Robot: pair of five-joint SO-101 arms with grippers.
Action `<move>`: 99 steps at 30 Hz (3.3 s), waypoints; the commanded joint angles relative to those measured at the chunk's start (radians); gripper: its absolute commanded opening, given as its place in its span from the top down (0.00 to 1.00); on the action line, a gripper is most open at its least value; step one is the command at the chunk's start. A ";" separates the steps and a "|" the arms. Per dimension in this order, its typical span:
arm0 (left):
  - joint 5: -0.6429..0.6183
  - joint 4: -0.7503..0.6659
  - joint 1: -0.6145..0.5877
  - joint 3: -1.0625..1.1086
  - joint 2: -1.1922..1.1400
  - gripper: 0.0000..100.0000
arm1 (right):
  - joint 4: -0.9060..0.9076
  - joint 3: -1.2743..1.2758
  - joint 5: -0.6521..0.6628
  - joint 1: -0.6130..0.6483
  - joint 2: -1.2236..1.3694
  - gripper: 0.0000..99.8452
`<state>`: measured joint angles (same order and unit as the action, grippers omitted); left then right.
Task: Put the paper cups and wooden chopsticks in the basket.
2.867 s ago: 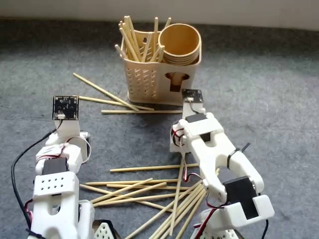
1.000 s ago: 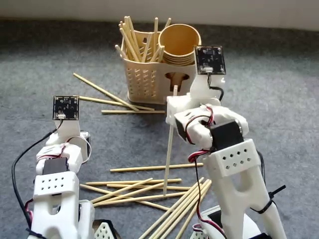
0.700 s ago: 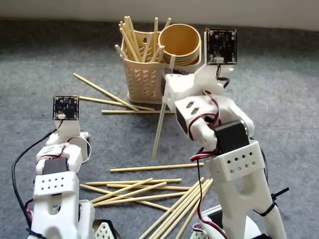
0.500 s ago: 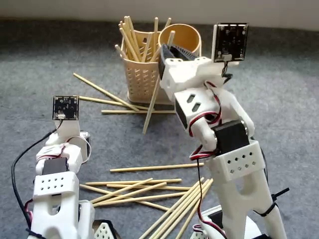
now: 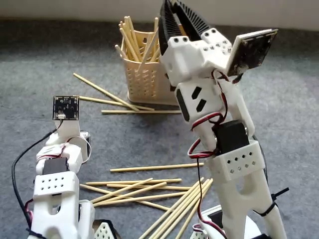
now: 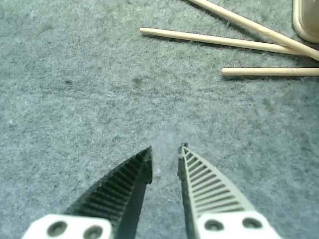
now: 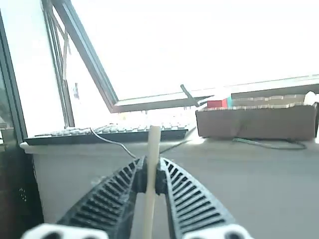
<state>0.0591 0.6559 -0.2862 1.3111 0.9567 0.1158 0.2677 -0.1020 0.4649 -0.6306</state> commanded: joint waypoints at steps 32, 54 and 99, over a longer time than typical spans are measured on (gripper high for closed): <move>0.005 -0.021 -0.013 -0.004 0.018 0.90 | -0.323 0.177 0.041 -0.088 0.251 0.99; 0.006 -0.021 -0.013 -0.004 0.018 0.90 | -0.323 0.292 0.236 -0.024 0.248 0.83; -0.086 -0.086 -0.193 -0.007 0.018 0.90 | 0.957 0.404 0.236 0.458 -0.163 0.83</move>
<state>-0.0176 0.5884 -0.4657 1.3111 0.9567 1.0733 0.6452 0.1266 0.8485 -0.8270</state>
